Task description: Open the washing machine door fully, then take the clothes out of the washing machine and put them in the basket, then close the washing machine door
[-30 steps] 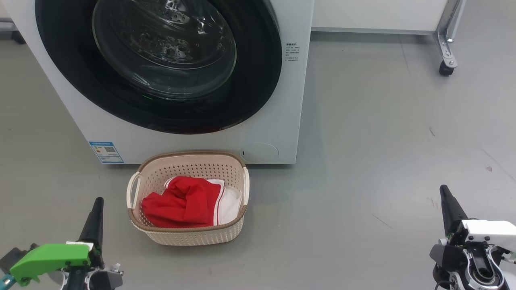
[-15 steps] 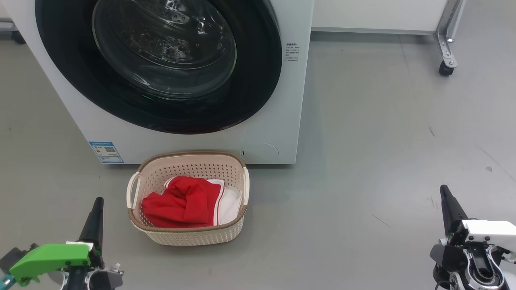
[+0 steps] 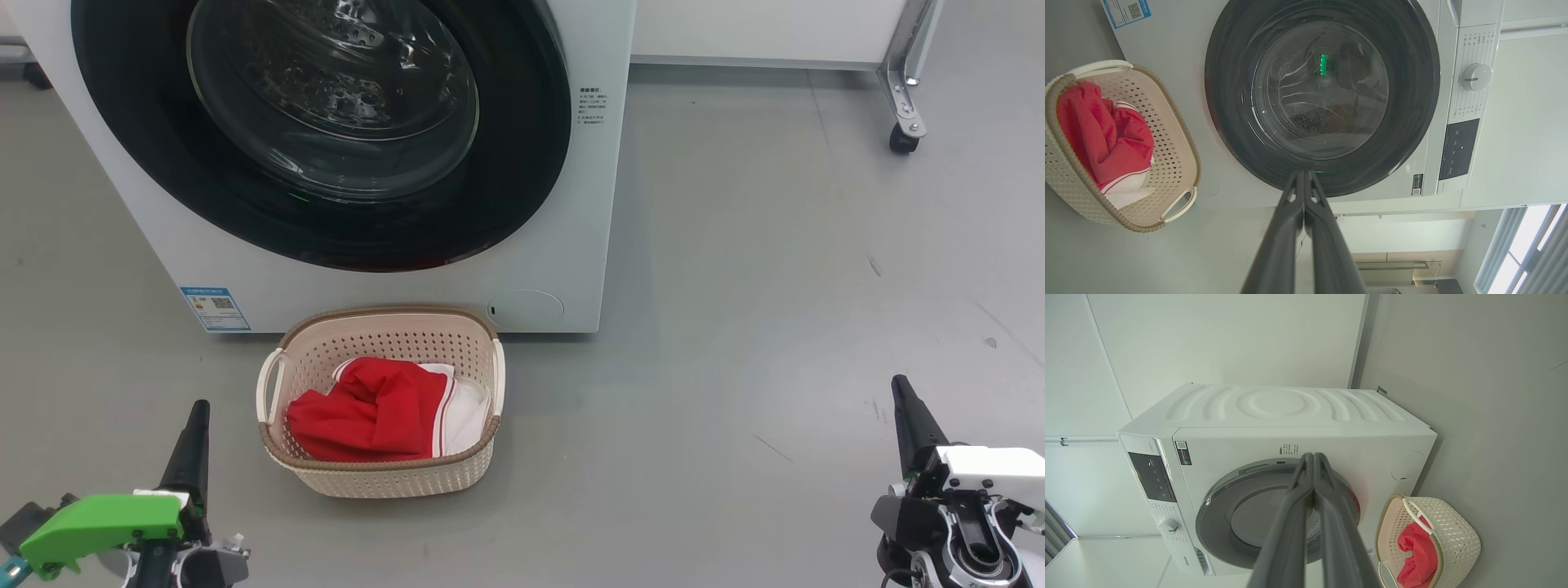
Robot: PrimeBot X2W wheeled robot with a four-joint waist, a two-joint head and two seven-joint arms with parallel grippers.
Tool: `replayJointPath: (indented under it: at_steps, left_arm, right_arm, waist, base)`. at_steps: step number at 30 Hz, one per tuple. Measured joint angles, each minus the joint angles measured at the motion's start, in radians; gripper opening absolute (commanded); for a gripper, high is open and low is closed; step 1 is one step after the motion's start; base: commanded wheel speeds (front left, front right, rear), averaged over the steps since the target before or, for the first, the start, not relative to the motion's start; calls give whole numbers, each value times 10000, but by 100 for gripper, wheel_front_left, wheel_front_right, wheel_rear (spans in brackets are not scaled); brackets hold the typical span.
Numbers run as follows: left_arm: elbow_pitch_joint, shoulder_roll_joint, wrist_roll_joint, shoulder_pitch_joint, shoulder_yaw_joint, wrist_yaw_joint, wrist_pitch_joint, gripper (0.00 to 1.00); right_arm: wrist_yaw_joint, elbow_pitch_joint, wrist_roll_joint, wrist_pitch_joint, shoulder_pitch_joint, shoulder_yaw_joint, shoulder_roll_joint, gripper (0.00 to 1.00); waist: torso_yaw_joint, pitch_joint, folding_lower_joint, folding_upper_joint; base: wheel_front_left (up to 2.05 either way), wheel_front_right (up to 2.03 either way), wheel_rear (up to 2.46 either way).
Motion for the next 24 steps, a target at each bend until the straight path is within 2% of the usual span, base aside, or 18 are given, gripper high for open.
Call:
replayJointPath:
  at_steps: [24]
  left_arm:
    - [-2,0,0,0,0,0,0,0]
  right_arm:
    - [0,0,0,73,0,-19,6,0]
  waist:
    - [0,0,0,0]
  base:
    - [0,0,0]
